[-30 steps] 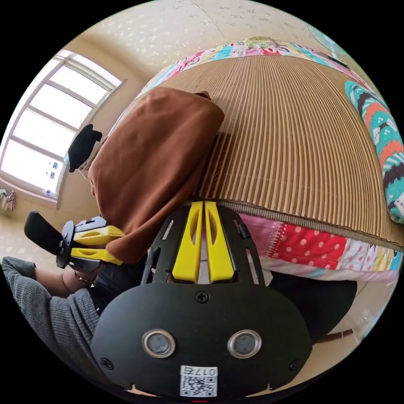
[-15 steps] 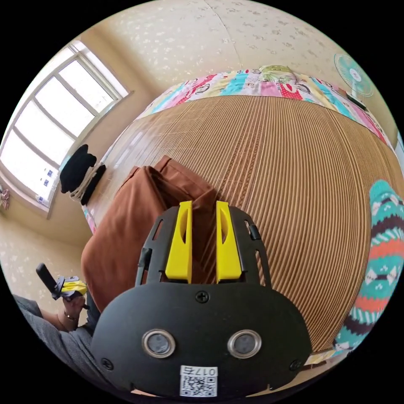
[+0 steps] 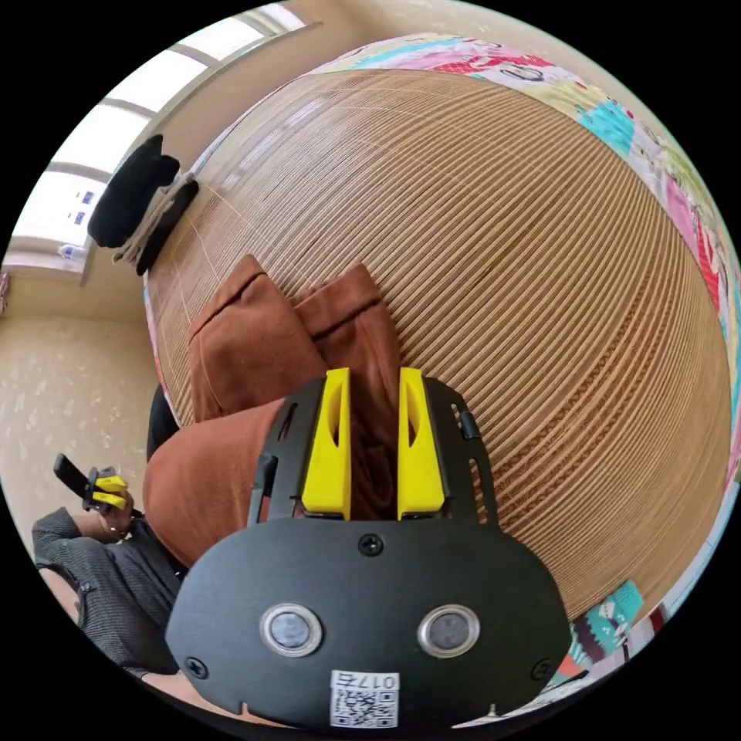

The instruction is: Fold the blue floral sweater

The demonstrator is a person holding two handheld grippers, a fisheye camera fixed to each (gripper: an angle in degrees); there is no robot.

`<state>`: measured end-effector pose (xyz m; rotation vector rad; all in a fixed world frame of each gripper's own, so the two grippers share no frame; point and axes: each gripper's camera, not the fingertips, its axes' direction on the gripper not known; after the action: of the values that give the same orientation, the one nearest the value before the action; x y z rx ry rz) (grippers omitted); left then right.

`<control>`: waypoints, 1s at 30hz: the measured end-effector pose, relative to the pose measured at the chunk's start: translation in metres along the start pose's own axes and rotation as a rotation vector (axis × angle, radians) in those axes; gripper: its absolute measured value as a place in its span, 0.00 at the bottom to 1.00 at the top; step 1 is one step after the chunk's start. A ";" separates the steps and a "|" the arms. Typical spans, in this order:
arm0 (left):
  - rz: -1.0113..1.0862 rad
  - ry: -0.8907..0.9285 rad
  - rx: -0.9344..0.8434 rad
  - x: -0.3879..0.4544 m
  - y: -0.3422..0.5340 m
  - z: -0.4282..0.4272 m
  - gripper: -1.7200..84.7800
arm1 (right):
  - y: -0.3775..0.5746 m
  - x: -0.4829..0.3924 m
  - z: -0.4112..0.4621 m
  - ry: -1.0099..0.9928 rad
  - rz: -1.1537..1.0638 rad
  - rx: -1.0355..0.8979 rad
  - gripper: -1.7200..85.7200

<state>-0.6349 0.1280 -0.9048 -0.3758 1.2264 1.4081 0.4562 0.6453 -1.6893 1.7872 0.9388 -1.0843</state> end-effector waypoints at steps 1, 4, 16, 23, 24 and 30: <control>-0.026 0.004 0.035 -0.007 -0.012 -0.001 0.10 | 0.007 -0.014 -0.001 0.090 -0.033 -0.006 0.08; -0.086 0.073 0.036 -0.022 -0.054 0.012 0.11 | 0.031 -0.041 -0.024 0.161 -0.022 0.054 0.06; -0.257 0.471 0.062 -0.002 -0.152 0.084 0.28 | 0.308 -0.174 -0.222 -0.392 -0.195 0.743 0.03; -0.031 0.683 0.316 0.057 -0.123 -0.002 0.16 | 0.433 -0.146 -0.270 -0.770 -0.074 1.050 0.03; -0.005 0.665 0.301 0.073 -0.128 -0.014 0.18 | 0.439 -0.144 -0.274 -0.792 -0.082 1.070 0.03; 0.026 0.359 0.038 0.144 -0.132 -0.009 0.13 | 0.442 -0.152 -0.293 -1.121 -0.164 1.180 0.03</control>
<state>-0.5642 0.1676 -1.0832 -0.6068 1.5498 1.3739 0.8844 0.7161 -1.3485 1.3904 -0.3805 -2.6487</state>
